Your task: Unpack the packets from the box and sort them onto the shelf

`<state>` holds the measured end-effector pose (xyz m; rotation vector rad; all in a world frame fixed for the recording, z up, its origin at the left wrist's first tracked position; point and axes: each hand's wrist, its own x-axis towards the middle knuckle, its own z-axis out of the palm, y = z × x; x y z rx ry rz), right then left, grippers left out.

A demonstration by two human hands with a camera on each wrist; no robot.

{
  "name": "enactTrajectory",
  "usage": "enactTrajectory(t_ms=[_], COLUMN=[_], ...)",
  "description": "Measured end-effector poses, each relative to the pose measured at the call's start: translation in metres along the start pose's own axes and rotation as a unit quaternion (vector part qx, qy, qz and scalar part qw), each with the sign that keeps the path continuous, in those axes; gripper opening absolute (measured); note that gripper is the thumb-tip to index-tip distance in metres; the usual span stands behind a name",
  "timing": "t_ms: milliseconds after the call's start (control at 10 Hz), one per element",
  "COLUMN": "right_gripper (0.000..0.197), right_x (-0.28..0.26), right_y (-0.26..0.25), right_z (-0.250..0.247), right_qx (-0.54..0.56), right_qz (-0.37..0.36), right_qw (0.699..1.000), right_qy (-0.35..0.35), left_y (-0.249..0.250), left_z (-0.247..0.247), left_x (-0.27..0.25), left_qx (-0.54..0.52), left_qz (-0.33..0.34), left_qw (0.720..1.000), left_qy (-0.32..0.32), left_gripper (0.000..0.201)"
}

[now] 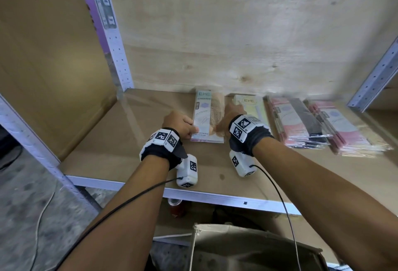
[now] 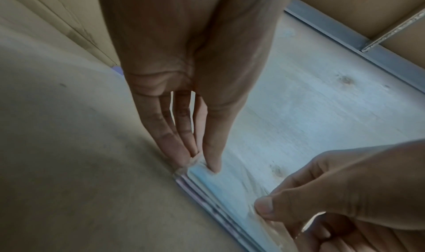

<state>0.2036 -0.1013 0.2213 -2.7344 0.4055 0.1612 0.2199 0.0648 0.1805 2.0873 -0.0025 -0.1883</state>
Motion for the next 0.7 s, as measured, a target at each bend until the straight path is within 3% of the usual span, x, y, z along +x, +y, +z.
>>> enactTrajectory(t_ms=[300,500,600,700], right_gripper=[0.045,0.051,0.053,0.035], right_x=[0.002,-0.003,-0.008,-0.019], right_y=[0.002,0.006,0.018,0.031], right_z=[-0.002,-0.005,-0.009,-0.016], right_qx=[-0.002,0.011,0.054,0.212], right_qz=[-0.011,-0.027,-0.062,-0.113], right_qw=[1.0,1.0,0.996,0.97], right_qy=[-0.006,0.009,0.04,0.034], left_y=[-0.002,0.004,0.007,0.019], left_z=[-0.002,-0.007,-0.014,-0.02], left_x=[-0.002,-0.007,-0.007,-0.016], left_qx=[0.004,0.022,0.073,0.043], left_qz=[0.006,0.001,0.018,0.056], left_qw=[1.0,1.0,0.995,0.988], left_qy=[-0.01,0.006,0.069,0.139], left_gripper=[0.018,0.017,0.026,0.005])
